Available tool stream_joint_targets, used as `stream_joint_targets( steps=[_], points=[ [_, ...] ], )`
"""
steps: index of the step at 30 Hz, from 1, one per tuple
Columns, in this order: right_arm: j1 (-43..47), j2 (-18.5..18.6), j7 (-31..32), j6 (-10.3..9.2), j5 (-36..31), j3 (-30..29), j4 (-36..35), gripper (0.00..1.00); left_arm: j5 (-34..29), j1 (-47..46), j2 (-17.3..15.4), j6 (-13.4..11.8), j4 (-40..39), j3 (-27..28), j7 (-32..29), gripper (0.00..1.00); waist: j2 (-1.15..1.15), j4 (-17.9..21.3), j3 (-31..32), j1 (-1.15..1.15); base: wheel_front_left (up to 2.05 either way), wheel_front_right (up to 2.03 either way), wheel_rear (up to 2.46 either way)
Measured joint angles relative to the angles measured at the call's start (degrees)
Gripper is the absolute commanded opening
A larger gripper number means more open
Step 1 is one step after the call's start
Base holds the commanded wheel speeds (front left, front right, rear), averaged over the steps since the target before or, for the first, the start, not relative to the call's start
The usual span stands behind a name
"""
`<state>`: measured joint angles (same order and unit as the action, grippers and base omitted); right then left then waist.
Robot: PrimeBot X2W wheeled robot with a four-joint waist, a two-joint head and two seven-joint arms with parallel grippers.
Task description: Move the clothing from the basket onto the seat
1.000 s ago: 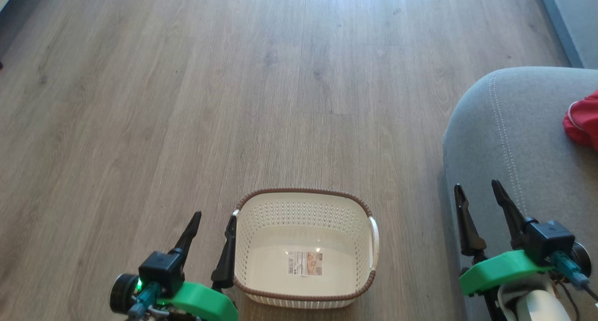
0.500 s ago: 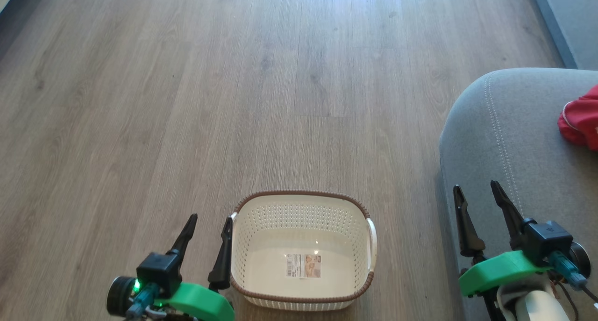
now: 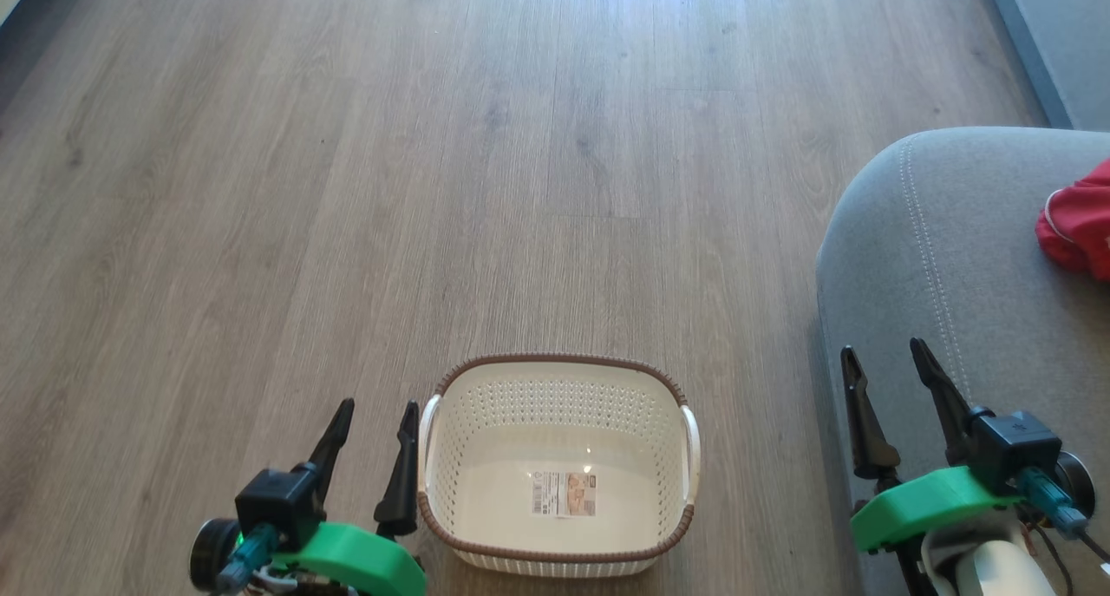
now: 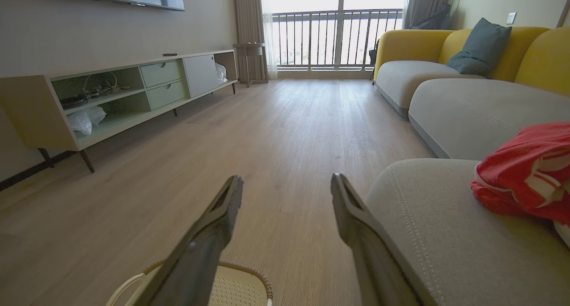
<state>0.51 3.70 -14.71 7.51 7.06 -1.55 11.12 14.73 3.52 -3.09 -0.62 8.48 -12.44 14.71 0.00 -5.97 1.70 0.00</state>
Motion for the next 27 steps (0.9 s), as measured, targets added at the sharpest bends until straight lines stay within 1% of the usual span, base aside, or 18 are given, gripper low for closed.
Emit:
stream_joint_targets(
  steps=[15, 16, 22, 27],
  points=[
    [-0.01, 0.00, 0.00, 0.00, 0.00, 0.02, 0.29, 1.00, 0.77, 0.00, 0.00, 0.44, 0.35, 0.36, 0.00, 1.00, 0.00, 0.06, 0.12, 0.00, 0.00, 0.00, 0.00],
    [-0.01, 0.00, 0.00, 0.00, 0.00, 0.02, 0.29, 0.00, 1.25, 0.00, 0.00, 0.45, 0.42, 0.32, 0.00, 0.00, 0.00, 0.04, 0.20, 0.00, 0.00, 0.00, 0.00],
    [2.29, -0.02, 0.19, 0.00, 0.13, 0.24, 5.63, 0.00, 1.45, 2.63, -0.01, 0.45, 5.60, -0.11, -0.11, 0.00, 0.00, 0.08, 0.23, 0.00, 0.00, 0.00, 0.00],
    [3.02, -0.02, 1.11, 0.00, 3.26, 0.15, 6.05, 0.00, 4.63, 3.41, -0.14, 0.49, 5.87, -0.03, -0.62, 0.00, 0.00, 0.33, 0.14, 0.00, 0.00, 0.00, 0.00]
  ],
)
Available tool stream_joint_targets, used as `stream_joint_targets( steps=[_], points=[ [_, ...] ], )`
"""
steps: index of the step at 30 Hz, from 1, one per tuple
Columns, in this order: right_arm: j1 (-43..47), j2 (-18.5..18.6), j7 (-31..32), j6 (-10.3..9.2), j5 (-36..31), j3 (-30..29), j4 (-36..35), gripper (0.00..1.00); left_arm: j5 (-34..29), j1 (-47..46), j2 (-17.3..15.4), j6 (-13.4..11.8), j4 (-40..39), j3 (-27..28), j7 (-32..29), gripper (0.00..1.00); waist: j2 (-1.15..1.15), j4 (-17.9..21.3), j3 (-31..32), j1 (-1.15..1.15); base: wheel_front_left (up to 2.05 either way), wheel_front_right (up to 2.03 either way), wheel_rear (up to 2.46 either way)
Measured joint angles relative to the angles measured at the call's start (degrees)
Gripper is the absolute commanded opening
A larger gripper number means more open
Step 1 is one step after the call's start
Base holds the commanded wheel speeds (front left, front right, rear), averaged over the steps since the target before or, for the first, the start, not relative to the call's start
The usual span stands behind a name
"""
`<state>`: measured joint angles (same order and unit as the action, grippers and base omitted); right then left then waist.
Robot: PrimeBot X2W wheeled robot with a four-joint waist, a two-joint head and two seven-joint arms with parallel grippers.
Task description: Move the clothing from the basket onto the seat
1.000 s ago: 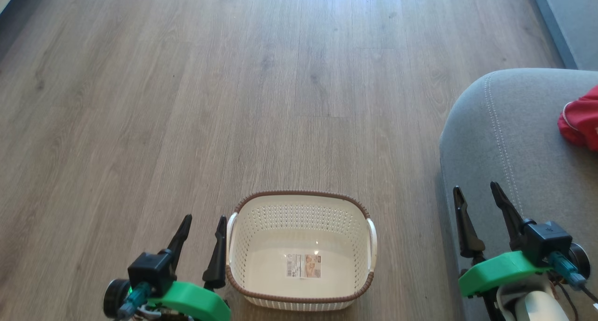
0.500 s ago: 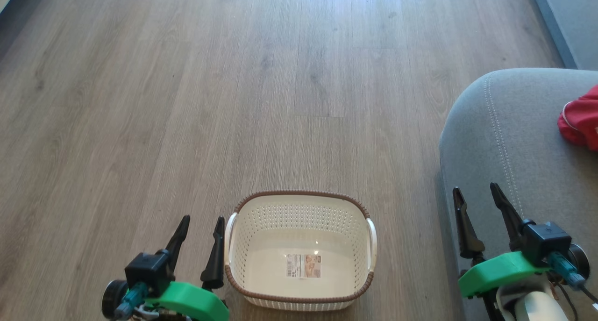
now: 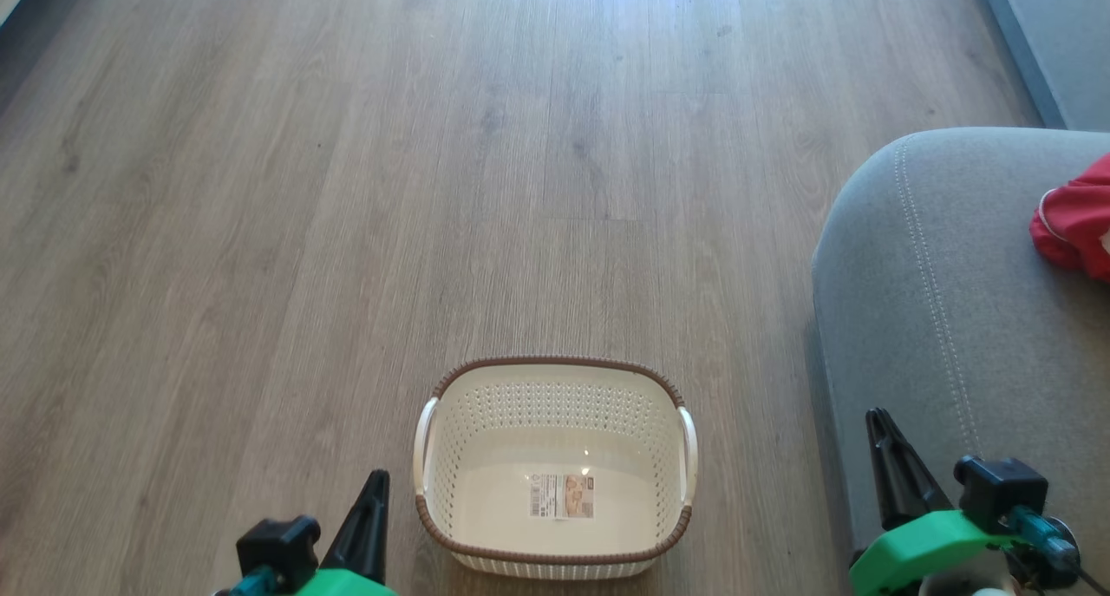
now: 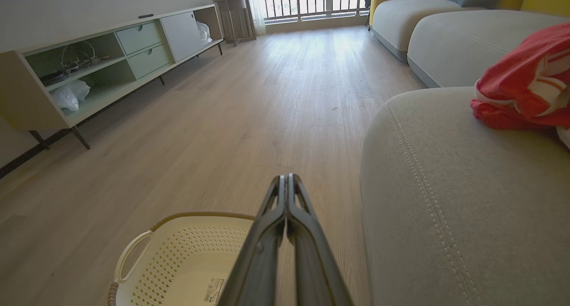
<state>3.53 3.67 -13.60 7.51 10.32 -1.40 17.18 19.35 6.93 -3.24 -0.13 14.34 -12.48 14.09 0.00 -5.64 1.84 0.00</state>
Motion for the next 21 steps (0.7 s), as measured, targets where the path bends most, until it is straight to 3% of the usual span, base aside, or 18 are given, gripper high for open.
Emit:
stream_joint_targets(
  steps=[21],
  points=[
    [-0.59, -0.09, 3.53, 0.00, 14.80, -0.81, -0.24, 0.00, 13.84, -1.35, -0.19, 1.48, 0.16, 1.98, -3.04, 0.00, 0.00, 1.03, -0.37, 0.00, 0.00, 0.00, 0.00]
  ],
)
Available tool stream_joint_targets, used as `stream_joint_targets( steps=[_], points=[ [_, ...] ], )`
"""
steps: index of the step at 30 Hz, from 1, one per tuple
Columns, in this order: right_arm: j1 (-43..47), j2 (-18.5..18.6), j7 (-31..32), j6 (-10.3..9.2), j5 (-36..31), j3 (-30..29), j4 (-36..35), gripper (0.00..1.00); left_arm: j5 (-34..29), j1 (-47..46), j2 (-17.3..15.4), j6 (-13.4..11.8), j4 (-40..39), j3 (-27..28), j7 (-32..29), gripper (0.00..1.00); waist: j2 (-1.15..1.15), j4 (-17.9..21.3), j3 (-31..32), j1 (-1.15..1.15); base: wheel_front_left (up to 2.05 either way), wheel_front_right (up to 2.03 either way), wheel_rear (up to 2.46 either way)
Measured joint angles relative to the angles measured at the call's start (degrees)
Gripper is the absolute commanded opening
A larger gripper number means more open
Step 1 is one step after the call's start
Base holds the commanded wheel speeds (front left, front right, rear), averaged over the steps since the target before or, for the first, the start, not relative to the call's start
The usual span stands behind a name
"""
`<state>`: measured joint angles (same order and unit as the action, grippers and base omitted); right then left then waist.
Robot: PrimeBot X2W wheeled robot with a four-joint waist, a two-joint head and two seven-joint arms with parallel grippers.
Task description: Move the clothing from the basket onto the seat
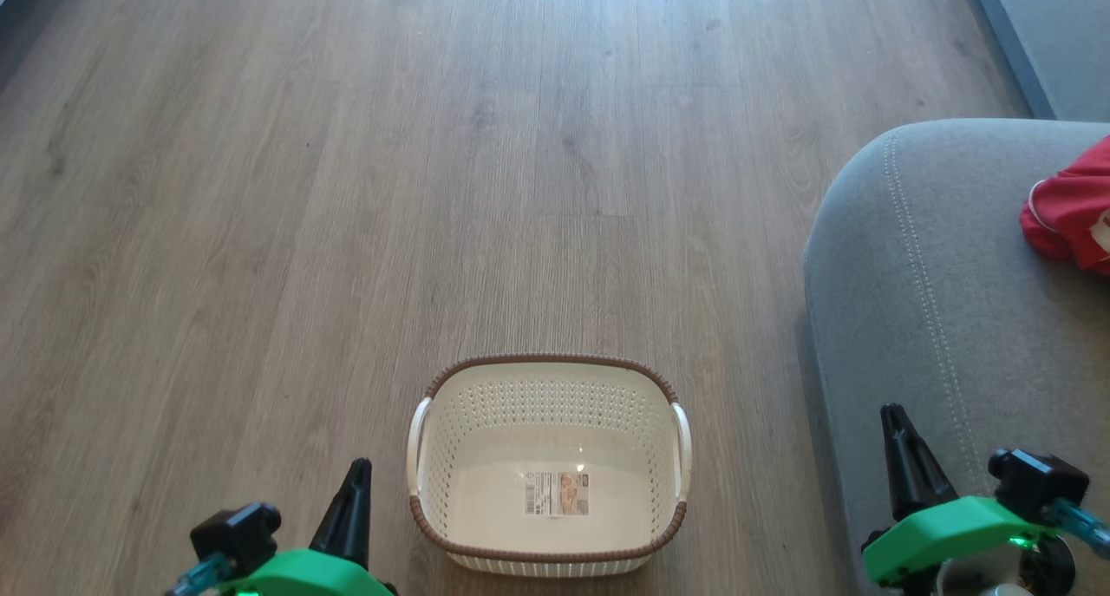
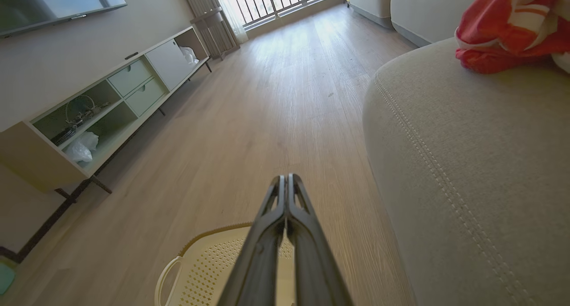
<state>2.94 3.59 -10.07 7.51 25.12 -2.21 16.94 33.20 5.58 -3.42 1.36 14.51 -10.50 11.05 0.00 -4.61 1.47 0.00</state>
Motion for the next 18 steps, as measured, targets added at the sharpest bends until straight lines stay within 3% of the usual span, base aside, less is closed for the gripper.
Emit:
stream_joint_targets(
  steps=[18],
  points=[
    [-1.11, -0.11, 2.85, 0.00, 11.54, -1.04, -0.08, 0.00, 10.56, -1.15, -0.11, 0.90, 0.22, 2.07, -2.81, 0.00, 0.00, 0.80, -0.29, 0.00, 0.00, 0.00, 0.00]
  ],
)
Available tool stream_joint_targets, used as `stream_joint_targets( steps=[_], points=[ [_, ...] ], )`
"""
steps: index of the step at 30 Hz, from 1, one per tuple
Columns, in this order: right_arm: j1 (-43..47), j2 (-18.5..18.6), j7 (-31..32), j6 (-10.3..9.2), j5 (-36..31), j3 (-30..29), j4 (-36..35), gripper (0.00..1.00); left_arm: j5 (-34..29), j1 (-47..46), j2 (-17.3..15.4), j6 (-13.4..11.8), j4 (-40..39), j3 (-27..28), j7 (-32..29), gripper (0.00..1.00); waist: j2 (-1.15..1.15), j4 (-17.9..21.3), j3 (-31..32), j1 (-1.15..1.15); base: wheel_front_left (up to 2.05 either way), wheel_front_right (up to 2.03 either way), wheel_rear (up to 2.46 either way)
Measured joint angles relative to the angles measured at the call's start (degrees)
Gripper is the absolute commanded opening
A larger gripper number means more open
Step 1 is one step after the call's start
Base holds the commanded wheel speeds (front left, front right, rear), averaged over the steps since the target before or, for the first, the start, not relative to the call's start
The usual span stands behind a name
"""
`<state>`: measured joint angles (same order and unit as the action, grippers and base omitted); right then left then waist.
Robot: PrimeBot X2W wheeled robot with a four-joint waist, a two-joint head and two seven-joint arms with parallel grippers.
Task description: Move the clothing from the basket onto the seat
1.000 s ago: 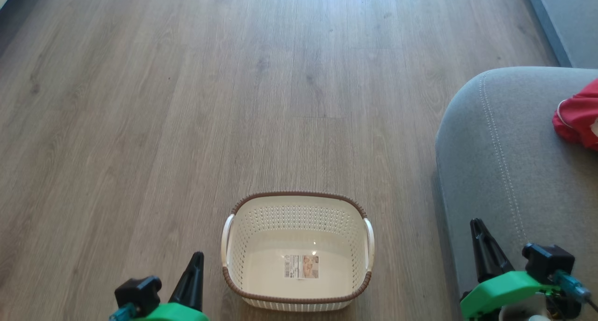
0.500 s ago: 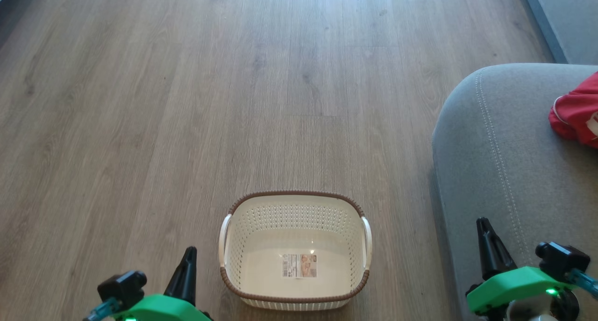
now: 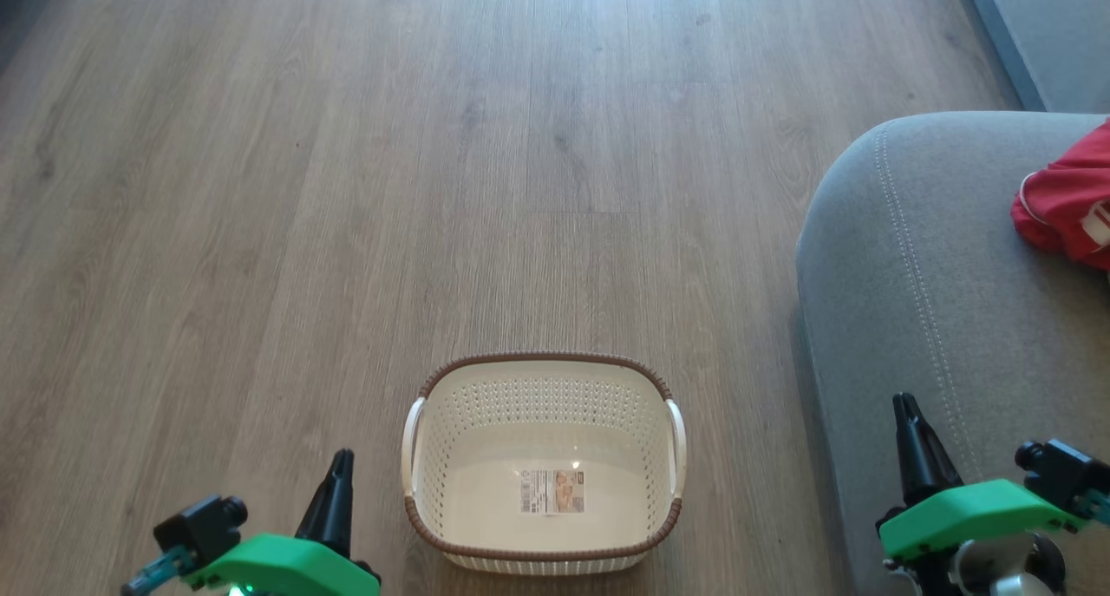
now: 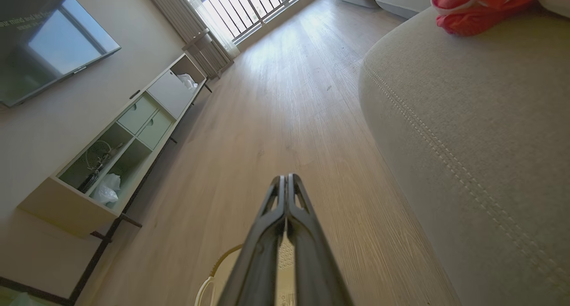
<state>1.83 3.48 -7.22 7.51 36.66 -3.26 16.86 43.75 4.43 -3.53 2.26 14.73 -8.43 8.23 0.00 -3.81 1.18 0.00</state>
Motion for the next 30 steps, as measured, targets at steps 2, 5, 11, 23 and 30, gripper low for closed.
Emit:
stream_joint_targets(
  steps=[2, 5, 11, 23, 30],
  points=[
    [-0.28, 0.00, 0.38, 0.00, 1.27, -0.10, -0.10, 0.00, 1.26, -0.13, 0.00, 0.09, 0.01, 0.46, -0.16, 0.00, 0.00, 0.09, -0.03, 0.00, 0.00, 0.00, 0.00],
    [-0.27, -0.01, 0.77, 0.00, 3.32, -0.23, -0.11, 0.00, 3.05, -0.65, -0.03, 0.10, 0.11, 0.97, -0.68, 0.00, 0.00, 0.23, -0.08, 0.00, 0.00, 0.00, 0.00],
    [-0.28, -0.09, 1.77, 0.00, 7.39, -0.52, -0.13, 0.00, 6.72, -1.15, -0.03, 0.59, 0.15, 1.33, -1.69, 0.00, 0.00, 0.51, -0.18, 0.00, 0.00, 0.00, 0.00],
    [-1.58, -0.26, 3.85, -0.01, 15.46, -1.27, -0.30, 0.00, 14.06, -2.43, -0.05, 1.18, 0.30, 3.03, -3.64, 0.00, 0.00, 1.08, -0.39, 0.00, 0.00, 0.00, 0.00],
    [-1.61, -0.32, 4.85, -0.01, 20.23, -1.69, -0.32, 0.00, 18.37, -2.55, -0.05, 1.66, 0.34, 3.92, -4.71, 0.00, 0.00, 1.41, -0.50, 0.00, 0.00, 0.00, 0.00]
  ],
)
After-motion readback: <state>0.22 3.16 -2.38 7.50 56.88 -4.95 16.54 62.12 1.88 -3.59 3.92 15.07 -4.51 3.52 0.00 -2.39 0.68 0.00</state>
